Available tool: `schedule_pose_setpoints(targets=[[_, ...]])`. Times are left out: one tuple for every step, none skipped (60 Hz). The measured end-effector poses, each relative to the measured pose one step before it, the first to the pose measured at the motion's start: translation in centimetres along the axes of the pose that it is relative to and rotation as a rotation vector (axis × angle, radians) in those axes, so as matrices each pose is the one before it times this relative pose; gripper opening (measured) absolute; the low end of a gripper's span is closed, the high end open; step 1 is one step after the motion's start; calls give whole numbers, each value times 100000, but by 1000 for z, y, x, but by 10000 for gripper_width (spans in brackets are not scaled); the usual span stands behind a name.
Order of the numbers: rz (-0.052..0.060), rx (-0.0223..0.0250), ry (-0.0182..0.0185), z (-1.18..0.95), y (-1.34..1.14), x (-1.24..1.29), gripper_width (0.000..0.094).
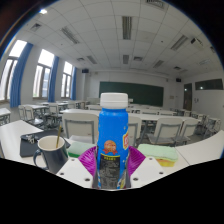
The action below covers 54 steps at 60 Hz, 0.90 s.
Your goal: Pour water
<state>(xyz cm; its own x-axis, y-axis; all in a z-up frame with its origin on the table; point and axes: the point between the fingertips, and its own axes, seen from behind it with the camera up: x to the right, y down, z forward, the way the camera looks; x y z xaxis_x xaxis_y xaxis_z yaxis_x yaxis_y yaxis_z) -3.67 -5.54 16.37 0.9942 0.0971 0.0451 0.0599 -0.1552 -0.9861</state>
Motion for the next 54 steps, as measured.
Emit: schedule_pose_setpoints(targets=[[598, -1563, -397, -404, 584, 121, 368], [661, 1619, 581, -432, -321, 405, 368], [389, 919, -29, 886, -144, -114, 368], [407, -36, -31, -351, -29, 210, 367], [62, 637, 56, -312, -209, 257, 367], [392, -290, -387, -120, -37, 176, 366], [184, 254, -368, -121, -168, 90, 366], [-181, -60, -179, 40, 1, 65, 369], [-156, 307, -86, -1635, 25, 23, 375], [-366, 121, 169, 1562, 212, -681, 380], [-172, -68, -46, -250, 2, 122, 387], [-152, -223, 163, 169, 50, -39, 405], [-2, -344, 117, -137, -25, 100, 425], [-54, -459, 41, 8, 40, 17, 462], [124, -301, 13, -1388, -277, 391, 498], [-160, -625, -132, -275, -3, 102, 535], [-381, -723, -9, 1394, 211, -642, 564], [-557, -881, -424, -224, 104, -30, 587], [-877, -989, -303, -142, 89, 49, 624], [-970, -992, -186, -243, 136, 127, 687], [-1058, -841, -353, -277, 94, 88, 775], [-364, -305, -152, -756, -1, 397, 868], [-205, -8, 393, 495, -132, -382, 854], [-46, 219, 127, -506, -184, 233, 827], [51, 375, 174, -480, -262, 176, 815], [-38, 366, -51, -542, -207, 164, 818], [-177, 269, -171, -566, -167, 148, 827], [-373, 100, -362, -587, -101, 93, 838], [-410, -42, -229, -391, 382, -490, 851], [-354, -93, -410, -814, 33, 44, 854], [-328, -138, -493, -858, -15, -2, 854], [-263, -170, -329, -897, 18, 53, 852], [-187, 9, -290, -884, 5, 4, 854], [-72, 302, -352, -923, -95, 79, 853], [152, 568, -528, -859, -260, 400, 853], [250, 639, -331, -354, 110, -829, 854], [296, 589, -311, -886, -184, -85, 854], [577, 772, -328, -913, -209, -29, 854], [974, 799, -303, -883, -114, -54, 853], [1228, 683, -145, -901, -91, -94, 853], [1382, 546, -36, -892, 9, -90, 854], [1512, 589, -284, -1103, -63, 94, 856], [1276, 236, -212, -776, 401, -499, 858], [974, -24, -255, -850, 274, -223, 854], [674, -56, -463, -798, 345, -278, 851], [491, -51, -600, -800, 393, -314, 846], [406, 99, -439, -742, 377, -303, 849], [274, 24, -381, -650, 390, -281, 849], [44, -119, -359, -562, 449, -278, 848], [-82, -212, -335, -100, 386, 135, 847], [-113, -500, -73, -801, 315, -419, 852], [-204, -412, 18, -297, 420, -196, 855], [-217, -416, 208, -285, 382, -159, 861], [-99, -438, 325, -213, 372, -84, 861]])
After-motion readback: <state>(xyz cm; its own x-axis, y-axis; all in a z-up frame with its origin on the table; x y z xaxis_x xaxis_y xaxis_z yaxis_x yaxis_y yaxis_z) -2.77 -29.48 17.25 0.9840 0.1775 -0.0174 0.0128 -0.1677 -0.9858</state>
